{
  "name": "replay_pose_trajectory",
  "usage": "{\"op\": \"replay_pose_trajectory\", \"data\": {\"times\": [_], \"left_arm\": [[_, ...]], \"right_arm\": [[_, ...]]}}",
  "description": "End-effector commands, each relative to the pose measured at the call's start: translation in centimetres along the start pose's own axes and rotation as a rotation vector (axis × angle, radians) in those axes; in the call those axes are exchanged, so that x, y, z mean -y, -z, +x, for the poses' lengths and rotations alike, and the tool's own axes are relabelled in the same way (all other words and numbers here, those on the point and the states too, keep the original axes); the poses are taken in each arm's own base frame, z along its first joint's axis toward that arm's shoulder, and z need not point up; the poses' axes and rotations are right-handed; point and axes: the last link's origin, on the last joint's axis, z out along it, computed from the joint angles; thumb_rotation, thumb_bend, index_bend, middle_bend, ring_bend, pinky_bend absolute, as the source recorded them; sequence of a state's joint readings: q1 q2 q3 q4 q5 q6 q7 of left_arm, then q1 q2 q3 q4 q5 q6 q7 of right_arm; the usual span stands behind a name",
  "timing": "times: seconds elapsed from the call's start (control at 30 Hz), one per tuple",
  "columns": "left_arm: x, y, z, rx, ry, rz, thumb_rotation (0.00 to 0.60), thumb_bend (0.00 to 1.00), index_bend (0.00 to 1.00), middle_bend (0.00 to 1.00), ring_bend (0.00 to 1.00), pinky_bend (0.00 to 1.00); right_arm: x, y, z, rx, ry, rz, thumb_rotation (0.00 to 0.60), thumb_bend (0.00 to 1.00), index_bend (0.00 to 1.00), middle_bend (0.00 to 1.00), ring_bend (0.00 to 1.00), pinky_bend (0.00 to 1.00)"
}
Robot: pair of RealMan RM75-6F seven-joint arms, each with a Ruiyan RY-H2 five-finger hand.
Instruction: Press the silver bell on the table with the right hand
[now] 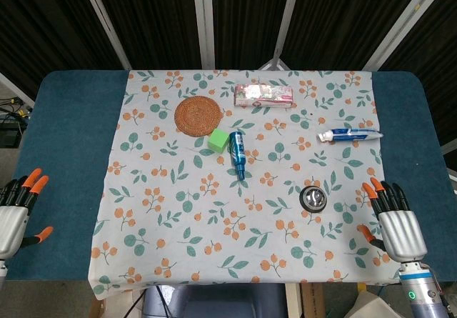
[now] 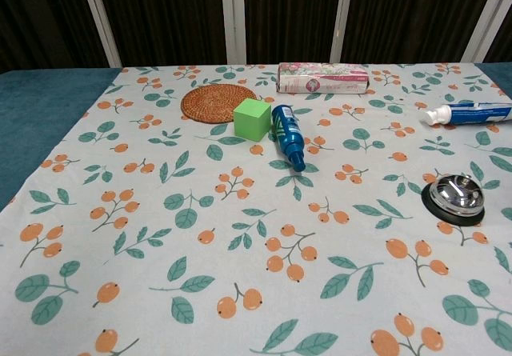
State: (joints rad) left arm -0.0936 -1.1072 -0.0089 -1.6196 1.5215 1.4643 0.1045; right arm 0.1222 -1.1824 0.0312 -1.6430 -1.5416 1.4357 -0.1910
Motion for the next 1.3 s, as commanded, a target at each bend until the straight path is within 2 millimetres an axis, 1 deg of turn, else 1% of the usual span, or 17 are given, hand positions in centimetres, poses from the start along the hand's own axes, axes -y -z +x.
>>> {"op": "replay_pose_trajectory", "data": {"times": [0.03, 0.37, 0.6, 0.67, 0.77, 0.97, 1.03, 1.1, 1.3], "left_arm": [[0.0, 0.0, 0.0, 0.000, -0.001, 0.000, 0.600, 0.03, 0.00, 0.00, 0.00, 0.00], [0.0, 0.0, 0.0, -0.002, 0.000, 0.000, 0.600, 0.03, 0.00, 0.00, 0.00, 0.00], [0.0, 0.0, 0.0, -0.005, 0.001, 0.001, 0.600, 0.03, 0.00, 0.00, 0.00, 0.00], [0.0, 0.1, 0.0, -0.004, 0.002, 0.001, 0.600, 0.03, 0.00, 0.00, 0.00, 0.00], [0.0, 0.1, 0.0, -0.005, -0.001, -0.001, 0.600, 0.03, 0.00, 0.00, 0.00, 0.00], [0.0, 0.1, 0.0, -0.007, -0.001, 0.001, 0.600, 0.03, 0.00, 0.00, 0.00, 0.00], [0.0, 0.1, 0.0, -0.007, 0.000, 0.002, 0.600, 0.03, 0.00, 0.00, 0.00, 0.00], [0.0, 0.1, 0.0, -0.007, 0.005, 0.005, 0.600, 0.03, 0.00, 0.00, 0.00, 0.00], [0.0, 0.0, 0.0, -0.009, 0.008, 0.006, 0.600, 0.03, 0.00, 0.00, 0.00, 0.00]], "right_arm": [[0.0, 0.0, 0.0, -0.001, 0.000, 0.000, 0.600, 0.32, 0.00, 0.00, 0.00, 0.00], [0.1, 0.1, 0.0, -0.002, -0.003, 0.001, 0.600, 0.32, 0.00, 0.00, 0.00, 0.00], [0.4, 0.0, -0.3, 0.008, -0.003, 0.008, 0.600, 0.32, 0.00, 0.00, 0.00, 0.00], [0.6, 0.0, -0.4, 0.013, -0.008, 0.011, 0.600, 0.34, 0.00, 0.00, 0.00, 0.00], [1.1, -0.3, -0.7, 0.032, -0.016, 0.013, 0.600, 0.44, 0.00, 0.00, 0.00, 0.00], [2.6, -1.4, -1.5, 0.062, -0.015, 0.033, 0.600, 0.74, 0.00, 0.00, 0.00, 0.00], [3.0, -1.6, -1.8, 0.074, -0.014, 0.037, 0.600, 0.78, 0.00, 0.00, 0.00, 0.00], [3.5, -2.0, -2.2, 0.093, -0.003, 0.040, 0.600, 0.81, 0.00, 0.00, 0.00, 0.00], [5.1, -3.2, -3.6, 0.122, 0.036, 0.045, 0.600, 0.82, 0.00, 0.00, 0.00, 0.00]]}}
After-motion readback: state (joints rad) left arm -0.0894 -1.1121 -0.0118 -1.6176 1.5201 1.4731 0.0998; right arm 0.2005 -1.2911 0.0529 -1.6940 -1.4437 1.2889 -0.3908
